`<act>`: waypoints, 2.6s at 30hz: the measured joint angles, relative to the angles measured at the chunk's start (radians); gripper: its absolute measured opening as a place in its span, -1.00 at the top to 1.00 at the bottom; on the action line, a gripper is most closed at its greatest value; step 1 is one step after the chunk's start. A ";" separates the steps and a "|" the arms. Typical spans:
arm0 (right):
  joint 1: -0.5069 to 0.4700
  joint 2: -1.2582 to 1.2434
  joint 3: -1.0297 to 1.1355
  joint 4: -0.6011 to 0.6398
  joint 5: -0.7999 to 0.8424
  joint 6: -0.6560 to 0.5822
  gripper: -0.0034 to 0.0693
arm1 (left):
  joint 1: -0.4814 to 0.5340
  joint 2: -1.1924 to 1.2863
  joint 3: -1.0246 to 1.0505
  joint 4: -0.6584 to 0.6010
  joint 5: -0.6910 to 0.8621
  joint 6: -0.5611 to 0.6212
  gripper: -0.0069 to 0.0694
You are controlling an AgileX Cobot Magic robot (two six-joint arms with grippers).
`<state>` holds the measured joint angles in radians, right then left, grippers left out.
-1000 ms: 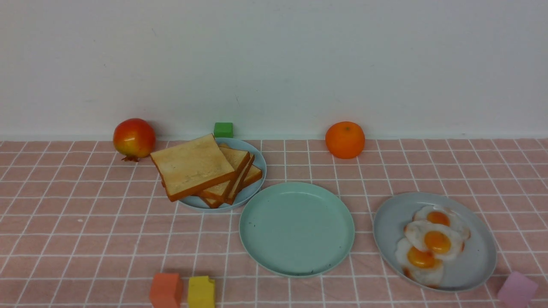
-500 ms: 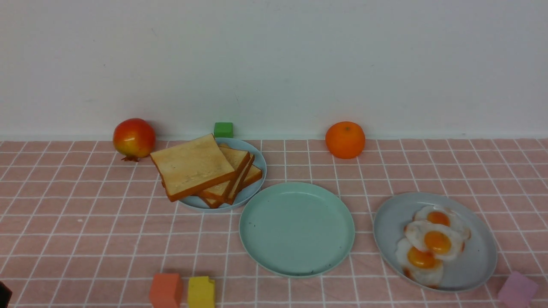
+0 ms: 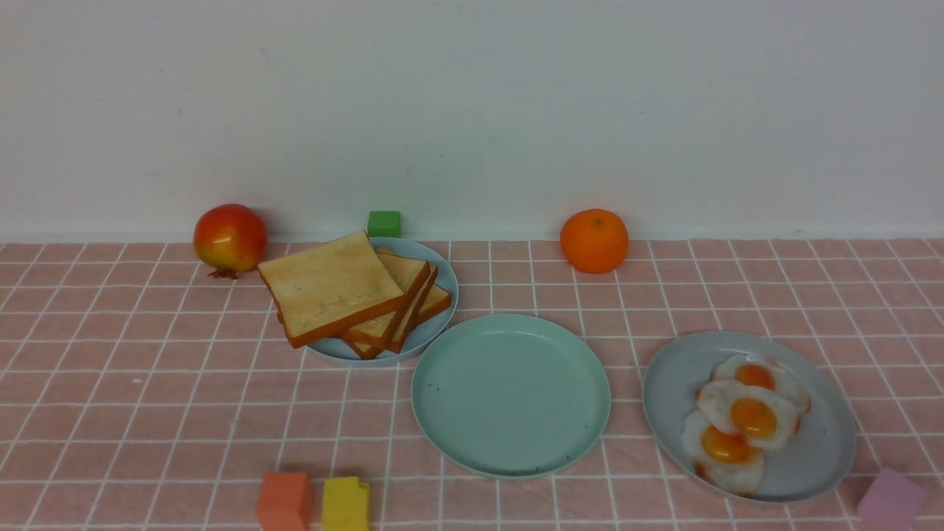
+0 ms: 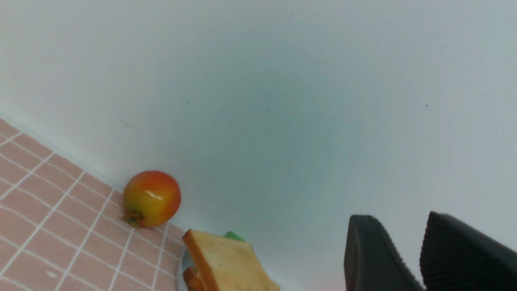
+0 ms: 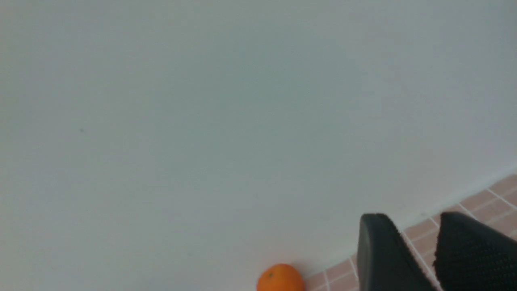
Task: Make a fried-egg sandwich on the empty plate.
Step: Use the left arm to grab a slice of bread
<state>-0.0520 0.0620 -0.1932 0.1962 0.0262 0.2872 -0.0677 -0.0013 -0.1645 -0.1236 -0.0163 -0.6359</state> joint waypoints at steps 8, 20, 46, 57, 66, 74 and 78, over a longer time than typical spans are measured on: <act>0.000 0.333 -0.578 -0.017 0.399 -0.129 0.25 | 0.000 0.362 -0.564 0.169 0.420 0.127 0.19; 0.046 0.551 -0.627 0.073 0.473 -0.287 0.25 | 0.000 0.823 -0.775 0.240 0.609 0.183 0.19; 0.357 0.853 -0.646 0.289 0.932 -0.522 0.14 | 0.243 1.593 -1.079 -0.622 0.866 0.797 0.12; 0.377 0.899 -0.646 0.435 0.869 -0.667 0.12 | 0.322 1.940 -1.132 -1.071 0.859 1.149 -0.45; 0.377 0.905 -0.646 0.617 0.863 -0.821 0.12 | 0.322 2.129 -1.270 -1.142 0.867 1.178 -0.48; 0.377 0.905 -0.646 0.638 0.828 -0.837 0.12 | 0.321 2.205 -1.300 -1.273 0.902 1.253 -0.48; 0.377 0.905 -0.646 0.639 0.810 -0.837 0.12 | 0.321 2.220 -1.301 -1.314 0.917 1.308 -0.48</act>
<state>0.3246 0.9668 -0.8390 0.8354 0.8363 -0.5497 0.2536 2.2187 -1.4659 -1.4374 0.9004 0.6720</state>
